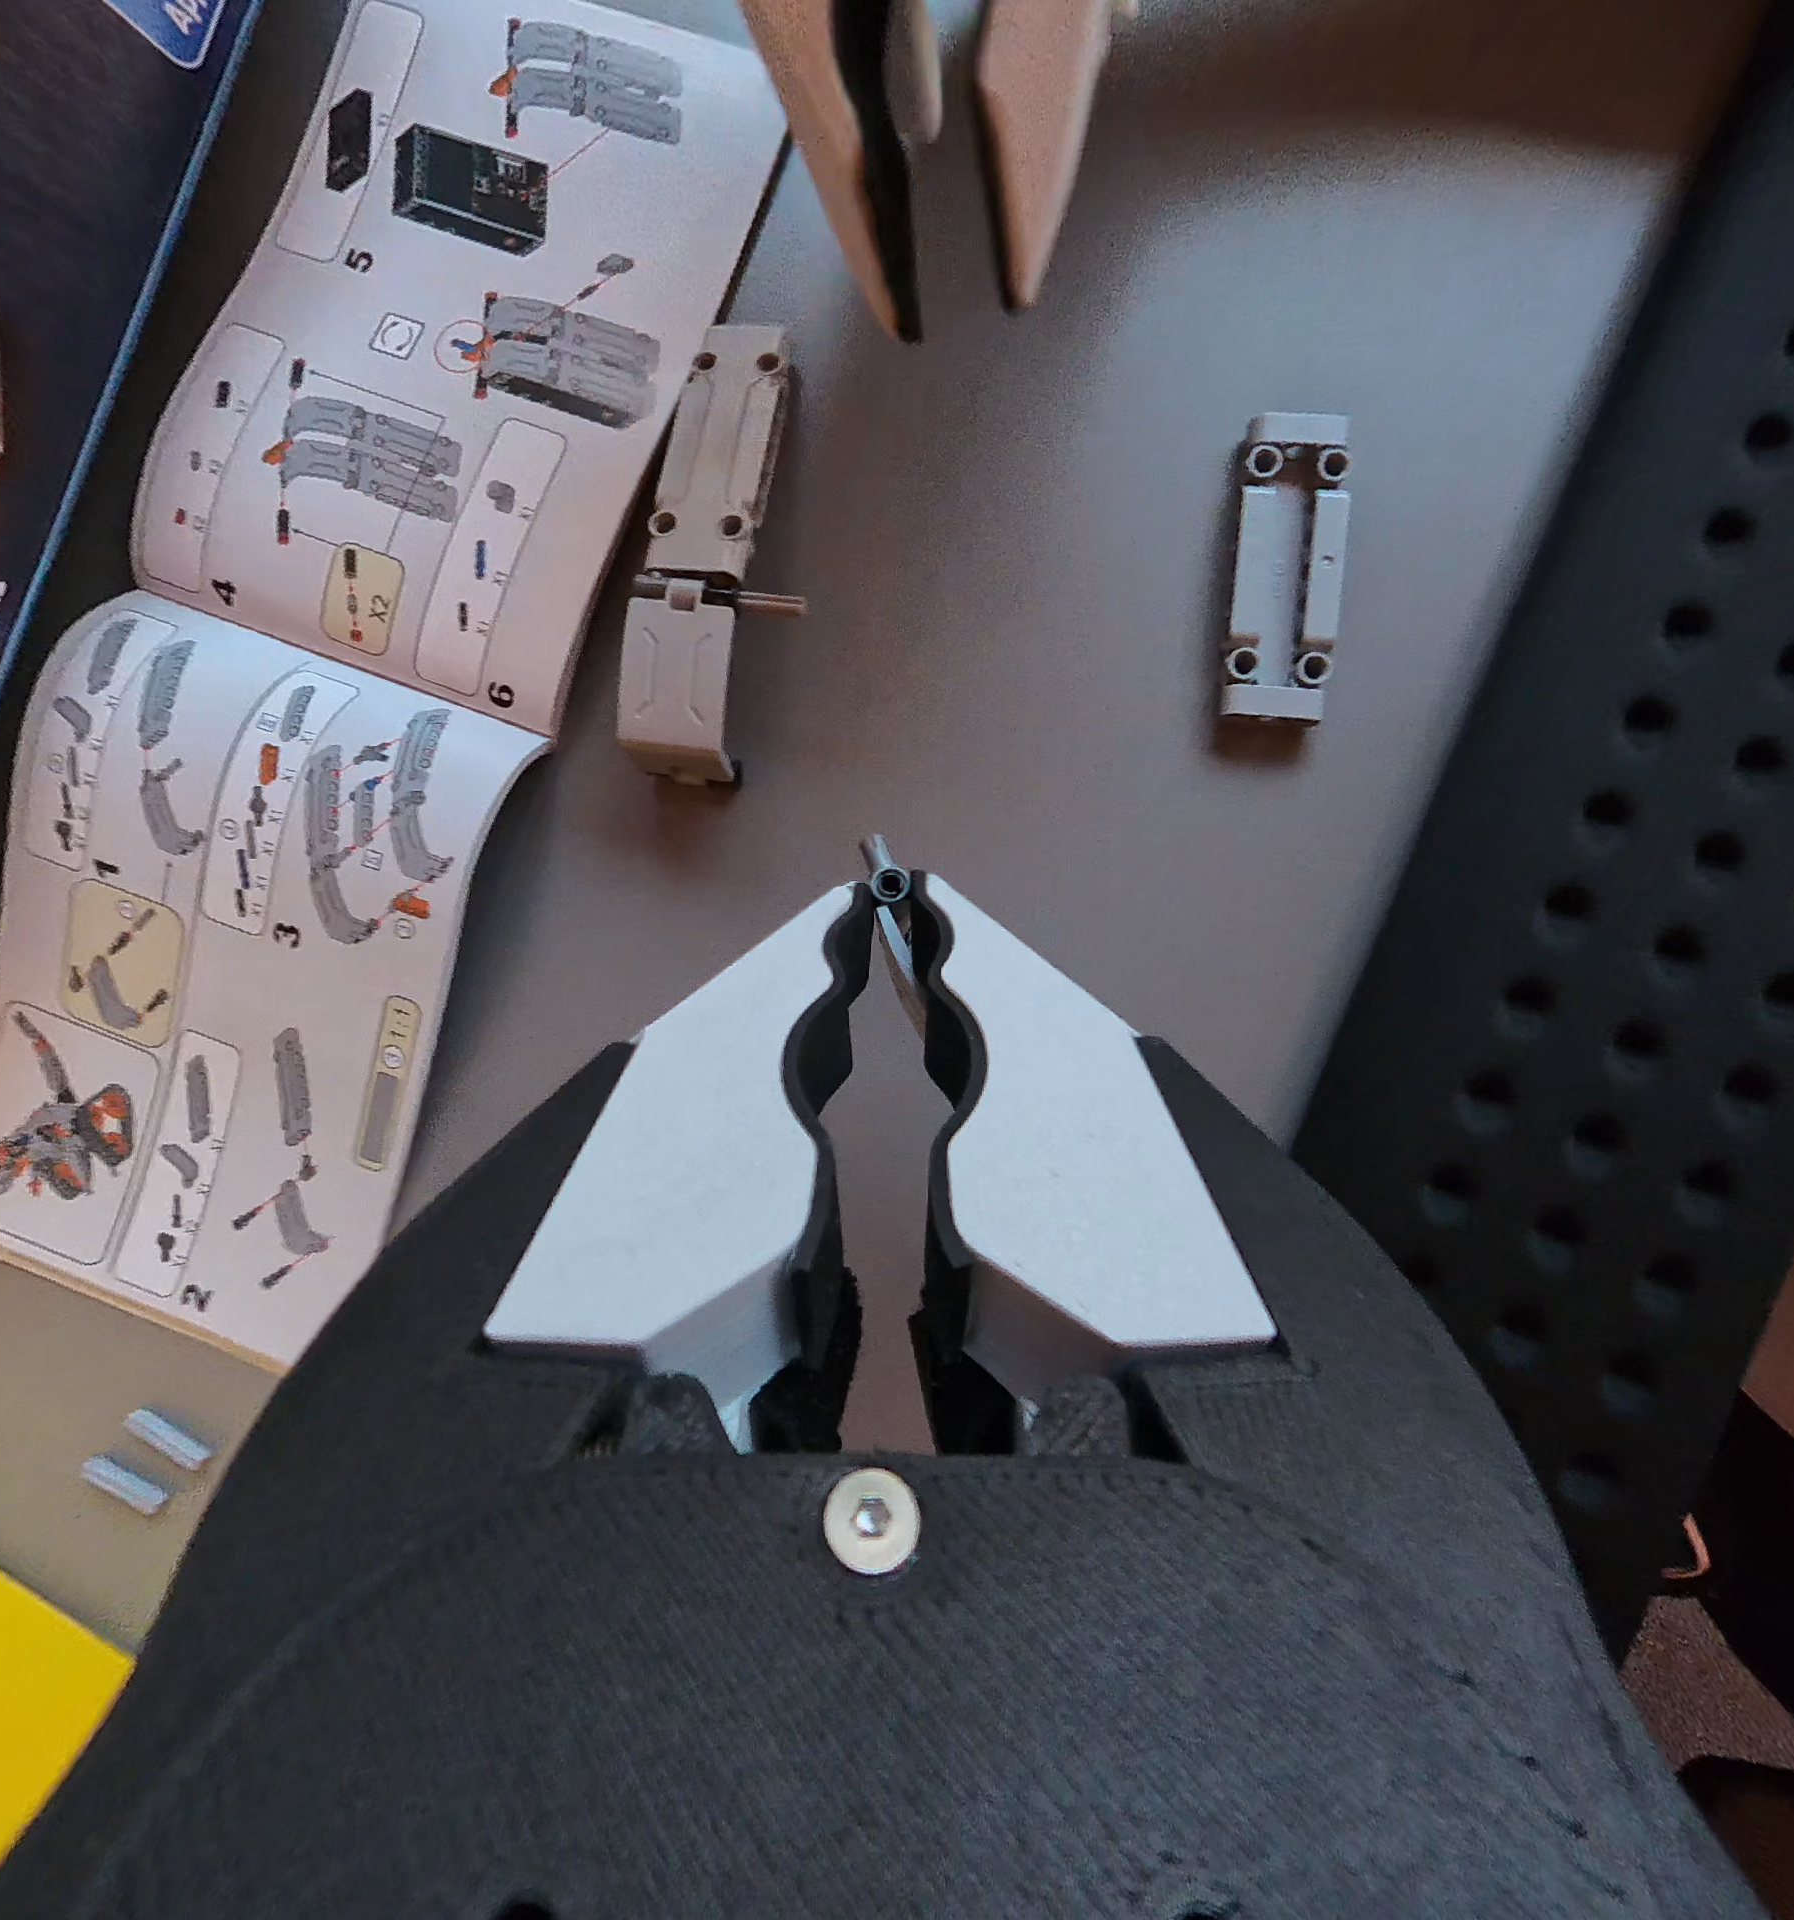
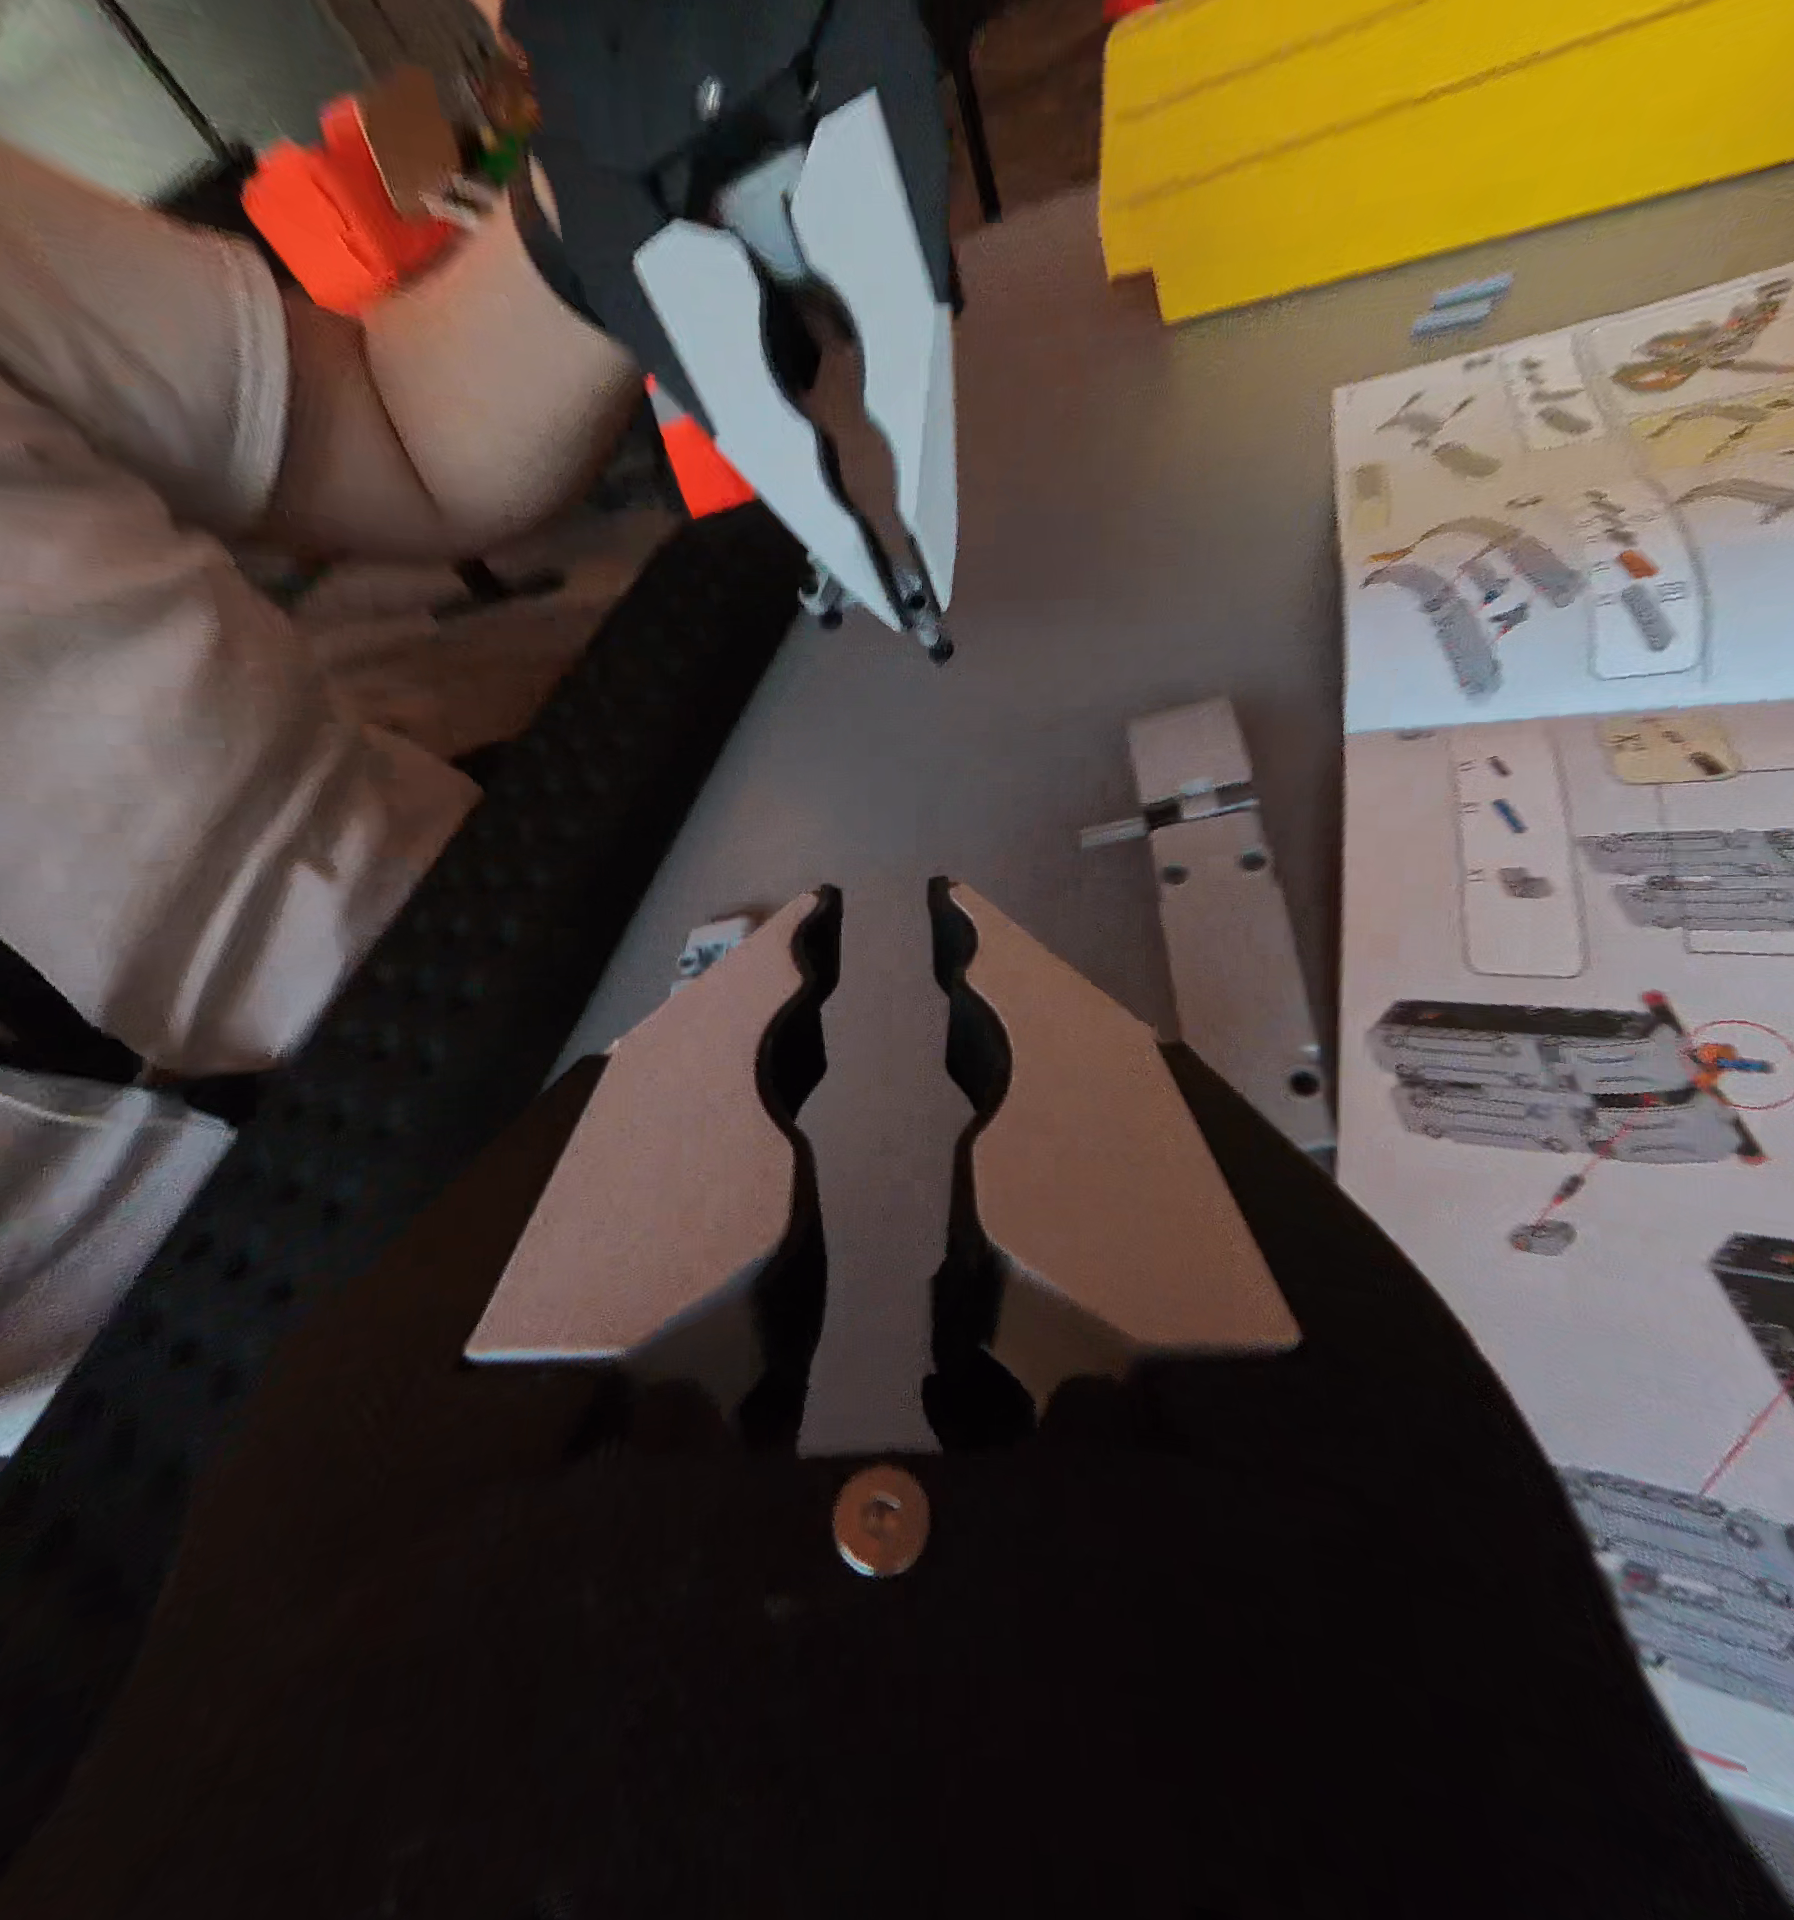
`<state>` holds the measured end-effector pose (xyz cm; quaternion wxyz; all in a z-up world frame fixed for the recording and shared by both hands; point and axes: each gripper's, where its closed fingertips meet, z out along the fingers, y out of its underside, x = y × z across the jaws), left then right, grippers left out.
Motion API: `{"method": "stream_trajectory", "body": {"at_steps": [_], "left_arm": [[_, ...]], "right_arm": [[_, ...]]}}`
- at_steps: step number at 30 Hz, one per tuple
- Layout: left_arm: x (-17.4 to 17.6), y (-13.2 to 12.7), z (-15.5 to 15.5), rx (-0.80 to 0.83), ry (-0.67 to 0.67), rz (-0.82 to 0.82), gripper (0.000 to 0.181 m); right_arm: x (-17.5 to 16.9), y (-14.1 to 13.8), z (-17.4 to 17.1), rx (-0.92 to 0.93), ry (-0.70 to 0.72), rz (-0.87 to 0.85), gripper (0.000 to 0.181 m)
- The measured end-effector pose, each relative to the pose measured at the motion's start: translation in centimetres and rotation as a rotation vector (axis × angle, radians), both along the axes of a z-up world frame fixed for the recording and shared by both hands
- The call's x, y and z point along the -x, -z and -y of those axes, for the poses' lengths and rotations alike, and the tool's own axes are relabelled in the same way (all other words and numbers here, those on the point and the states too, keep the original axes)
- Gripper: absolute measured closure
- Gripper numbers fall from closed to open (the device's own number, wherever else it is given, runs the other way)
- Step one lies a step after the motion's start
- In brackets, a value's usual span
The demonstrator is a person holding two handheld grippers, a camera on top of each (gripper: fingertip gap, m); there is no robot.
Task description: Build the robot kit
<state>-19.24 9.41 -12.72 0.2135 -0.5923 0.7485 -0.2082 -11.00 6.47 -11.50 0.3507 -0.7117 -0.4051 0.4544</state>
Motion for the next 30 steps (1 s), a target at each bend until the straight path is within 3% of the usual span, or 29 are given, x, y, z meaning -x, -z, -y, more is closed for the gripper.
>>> {"method": "stream_trajectory", "body": {"at_steps": [4,9,13,18,25,30], "left_arm": [[0.7,0.6,1.3,0.042,0.016,0.026,0.176],[1.0,1.6,1.8,0.048,0.067,0.019,0.176],[0.8,1.8,2.3,0.033,0.132,0.016,0.176],[0.6,1.9,2.0,0.011,0.136,0.027,0.176],[-0.1,0.1,1.8,0.034,0.068,0.169,0.176],[-1.0,-2.3,1.8,0.077,0.021,0.357,0.176]], "right_arm": [[1.4,0.9,3.9,-0.061,-0.025,0.109,0.164],[2.1,2.6,4.9,-0.168,0.064,0.237,0.157],[2.9,4.3,5.8,-0.119,0.03,0.296,0.156],[3.1,5.5,6.0,-0.132,-0.009,0.374,0.176],[2.7,2.7,2.9,-0.604,0.138,0.524,0.176],[1.0,0.1,0.6,-1.105,0.279,0.811,0.176]]}}
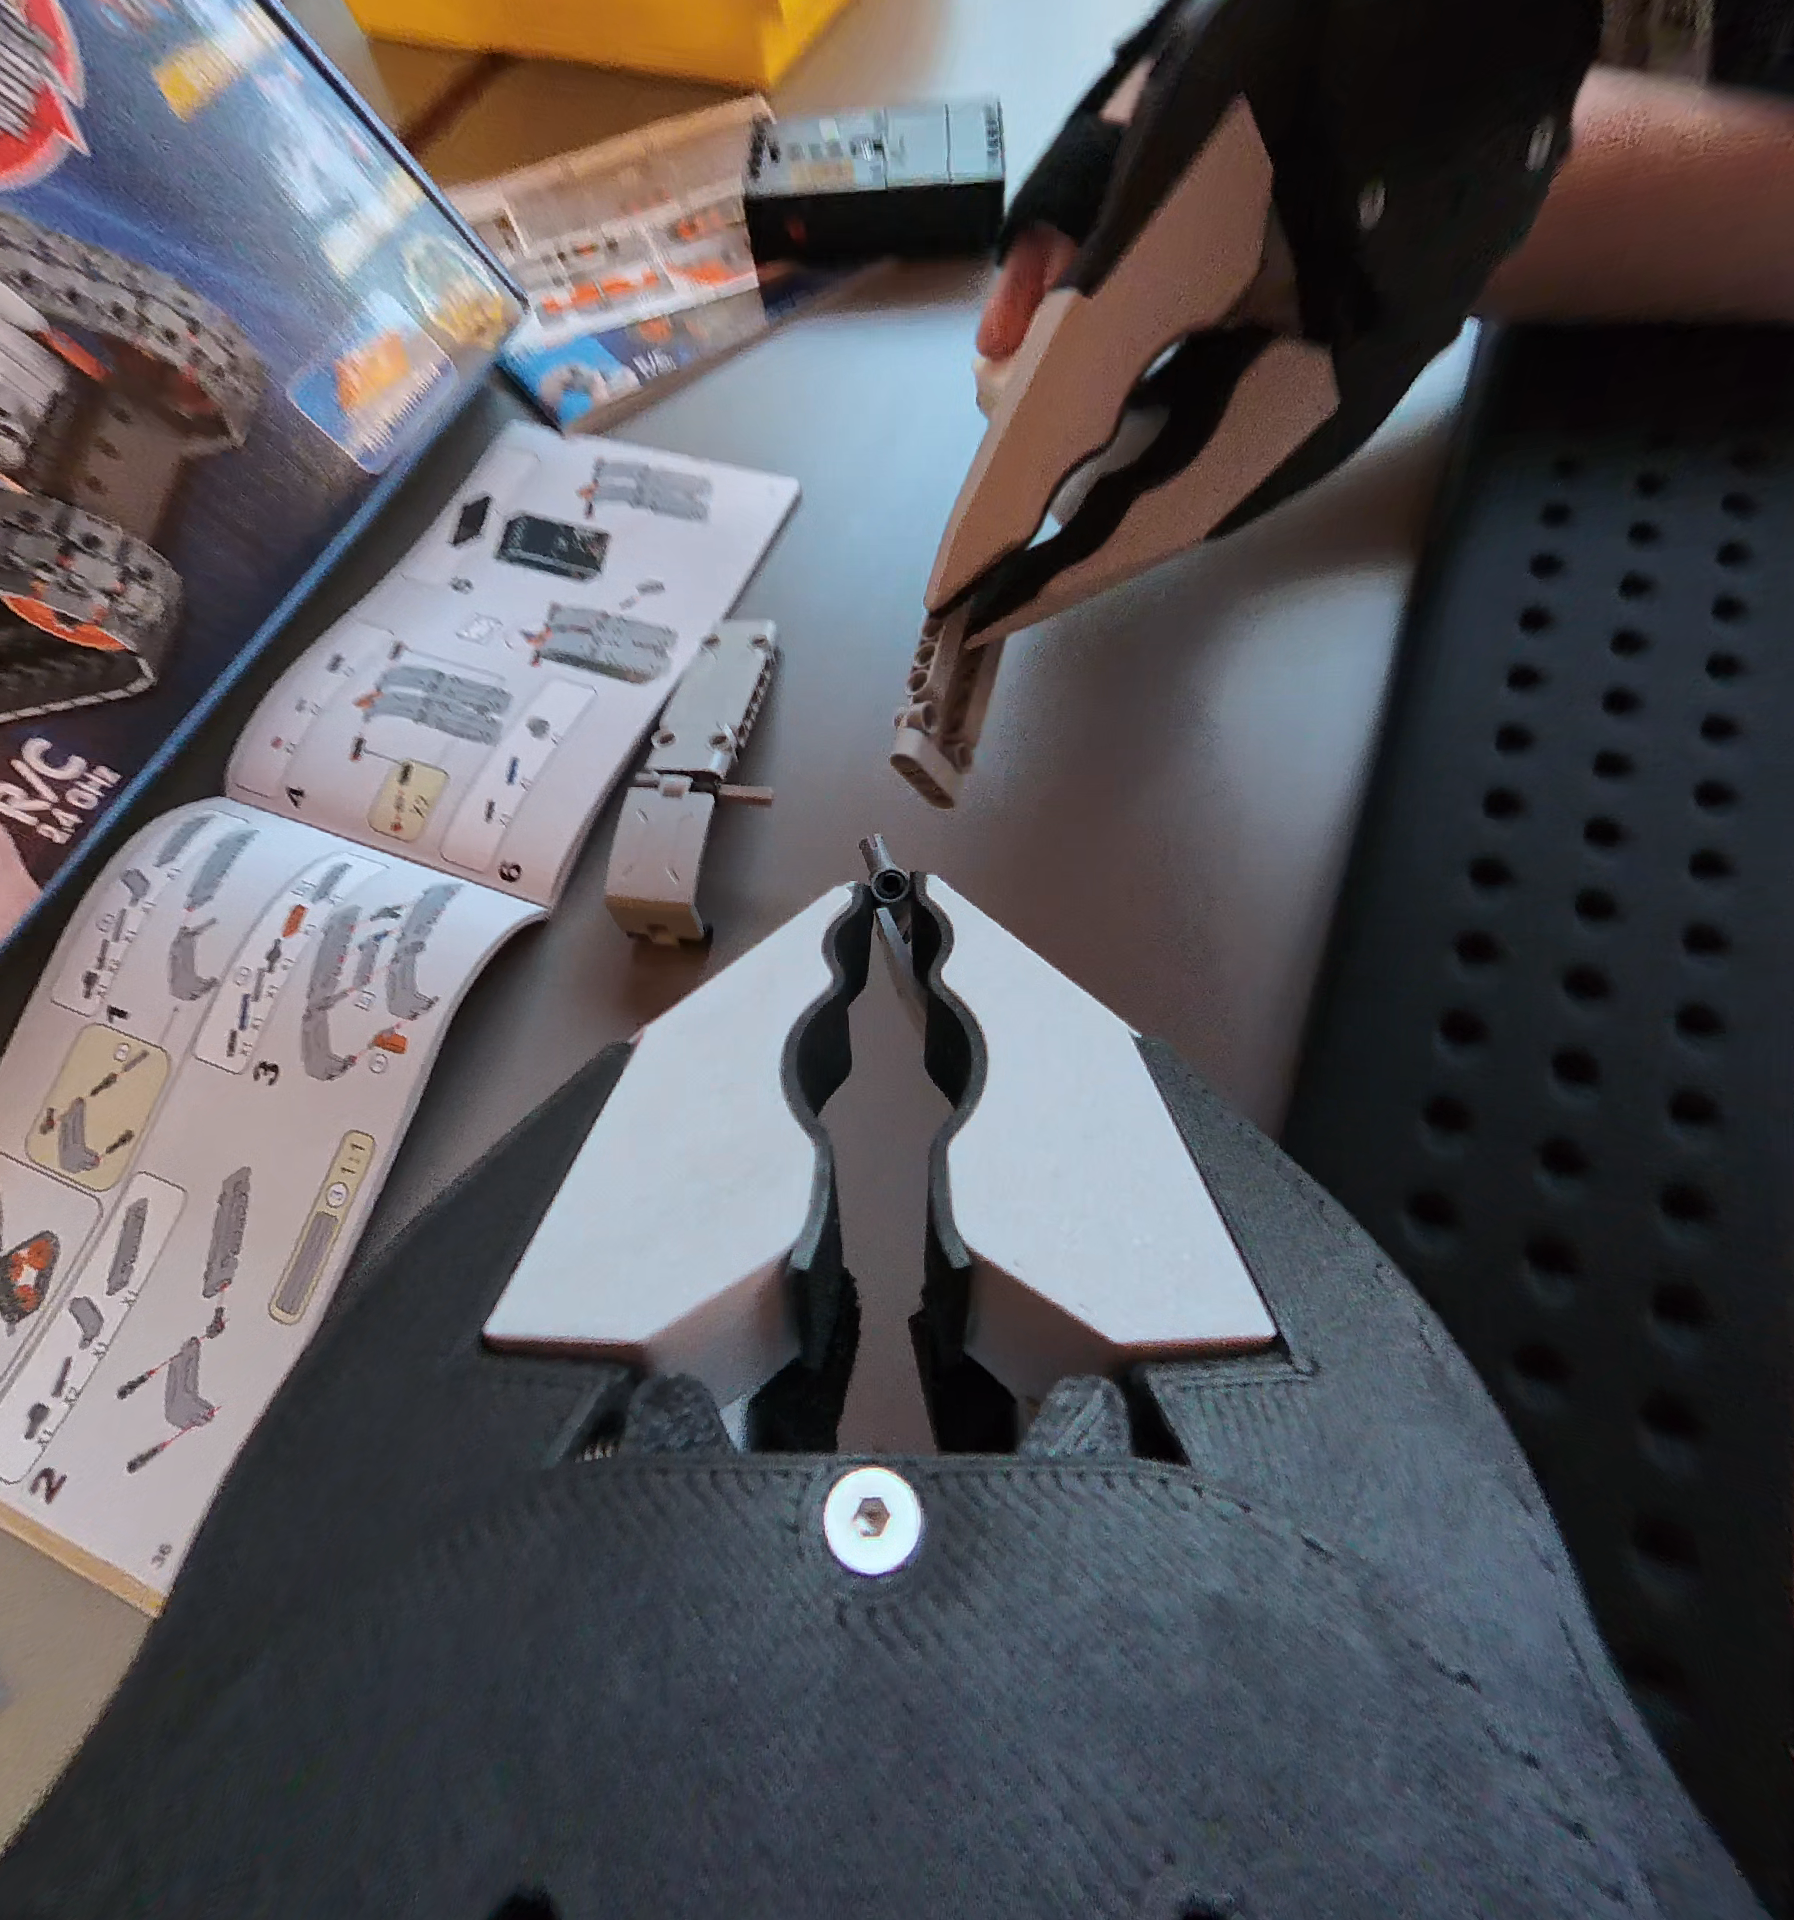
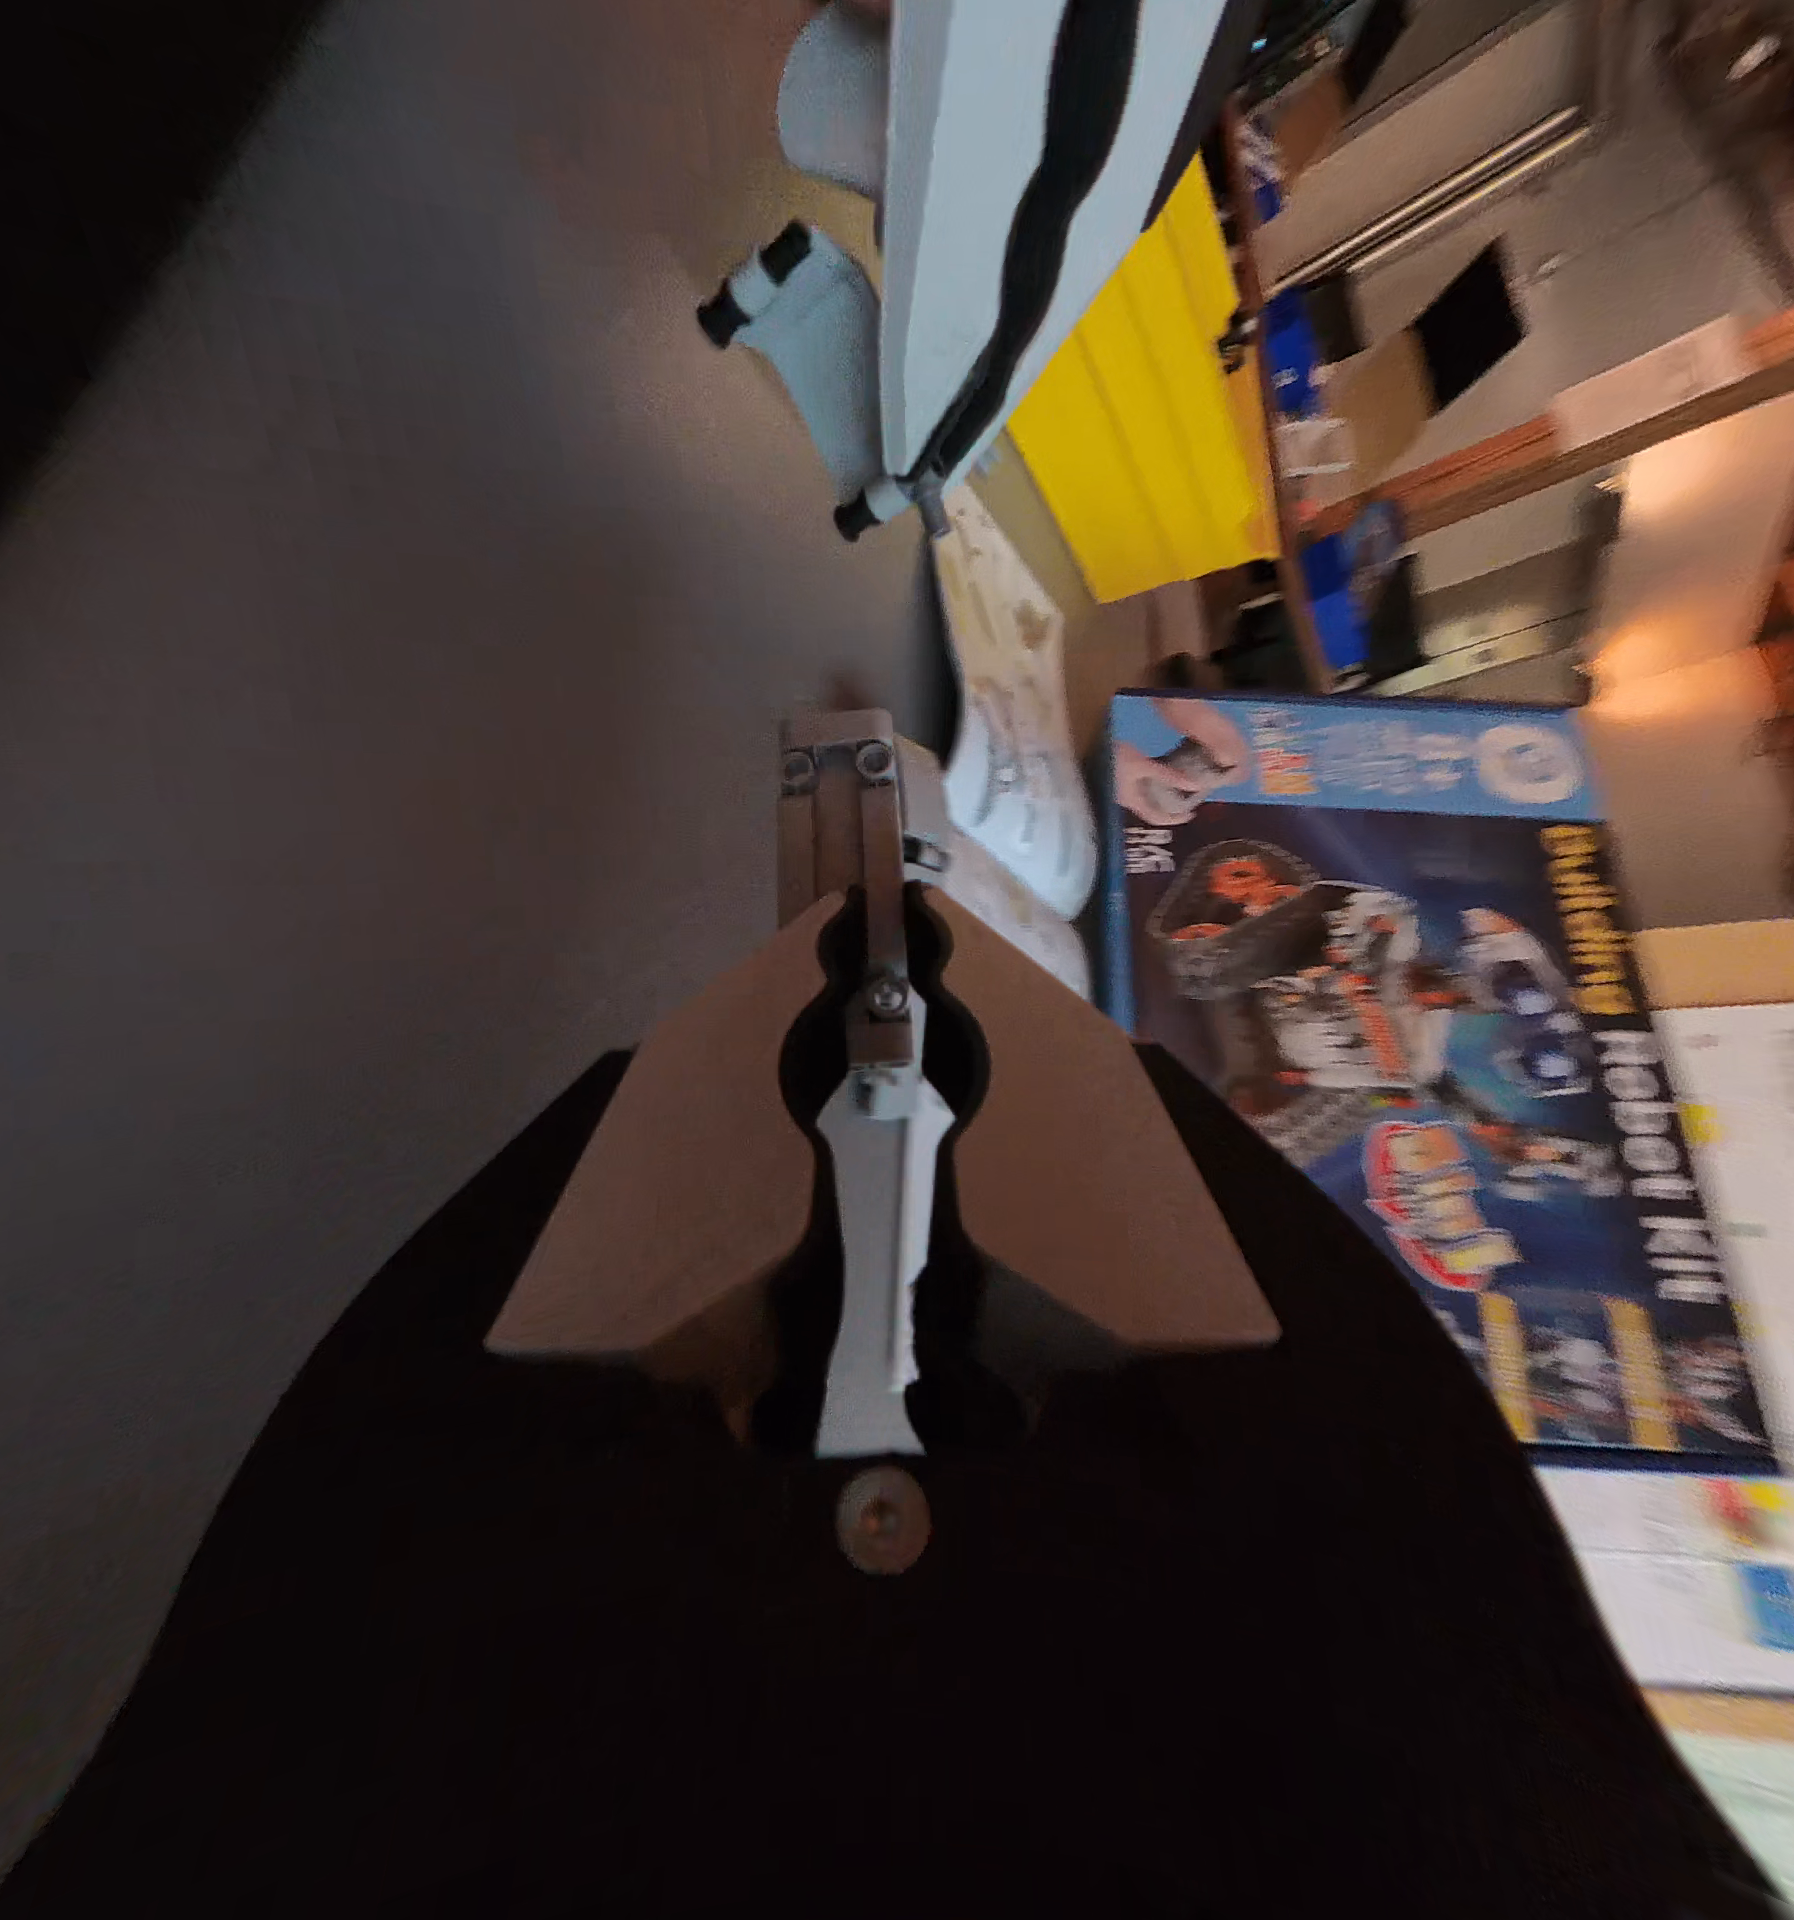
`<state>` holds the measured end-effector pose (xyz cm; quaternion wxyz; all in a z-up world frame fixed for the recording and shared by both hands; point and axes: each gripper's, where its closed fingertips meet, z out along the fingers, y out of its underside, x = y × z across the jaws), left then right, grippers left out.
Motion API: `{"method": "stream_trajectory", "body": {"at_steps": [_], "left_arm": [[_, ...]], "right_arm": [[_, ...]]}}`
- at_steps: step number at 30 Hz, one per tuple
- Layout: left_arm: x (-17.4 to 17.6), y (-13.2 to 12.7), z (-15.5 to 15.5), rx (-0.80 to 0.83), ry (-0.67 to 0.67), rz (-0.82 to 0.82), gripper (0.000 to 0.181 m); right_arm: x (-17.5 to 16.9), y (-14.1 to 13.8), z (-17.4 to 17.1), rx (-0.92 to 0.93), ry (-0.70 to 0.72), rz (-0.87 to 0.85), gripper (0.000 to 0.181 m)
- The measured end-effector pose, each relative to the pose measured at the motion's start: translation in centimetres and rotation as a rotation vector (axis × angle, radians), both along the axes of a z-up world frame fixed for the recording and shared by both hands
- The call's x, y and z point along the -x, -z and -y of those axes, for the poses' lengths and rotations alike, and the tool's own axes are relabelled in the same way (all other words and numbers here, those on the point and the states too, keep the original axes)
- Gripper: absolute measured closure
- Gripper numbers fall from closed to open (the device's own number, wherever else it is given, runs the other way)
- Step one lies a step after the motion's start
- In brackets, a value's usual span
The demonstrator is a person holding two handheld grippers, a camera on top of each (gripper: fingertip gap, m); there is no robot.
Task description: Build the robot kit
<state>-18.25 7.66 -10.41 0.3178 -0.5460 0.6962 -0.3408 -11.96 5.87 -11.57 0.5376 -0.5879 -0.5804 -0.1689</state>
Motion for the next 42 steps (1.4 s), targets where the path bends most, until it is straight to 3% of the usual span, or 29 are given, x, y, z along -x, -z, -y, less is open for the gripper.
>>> {"method": "stream_trajectory", "body": {"at_steps": [3,8,13,19,28,31,35,38,42], "left_arm": [[0.0,-0.2,0.0,-0.013,-0.009,0.027,0.176],[0.7,2.6,-1.8,-0.17,0.012,-0.191,0.176],[0.0,2.9,-2.3,-0.138,0.069,-0.255,0.176],[-0.7,3.8,-1.9,-0.136,0.123,-0.277,0.176],[-0.3,5.1,0.0,-0.073,0.229,-0.312,0.176],[-0.3,5.3,0.0,-0.068,0.235,-0.318,0.174],[-0.1,5.8,-0.4,-0.036,0.215,-0.311,0.163],[0.0,4.6,-1.1,0.009,0.149,-0.228,0.146],[1.4,1.7,-3.7,0.102,-0.074,-0.044,0.12]], "right_arm": [[0.0,1.1,-0.3,-0.104,-0.012,0.179,0.176],[0.7,1.2,-0.6,-0.211,-0.026,0.25,0.176],[0.6,1.9,-1.6,-0.292,-0.01,0.338,0.175],[1.2,3.7,-0.9,-0.226,-0.064,0.352,0.172],[1.4,3.4,-0.3,-0.185,-0.063,0.252,0.166],[1.3,2.4,0.0,-0.186,-0.044,0.182,0.162],[-1.0,0.8,-0.2,-0.091,0.068,-0.033,0.158],[-3.5,1.0,-0.1,0.108,0.192,-0.284,0.153],[-7.6,2.8,0.5,0.397,0.498,-0.629,0.124]]}}
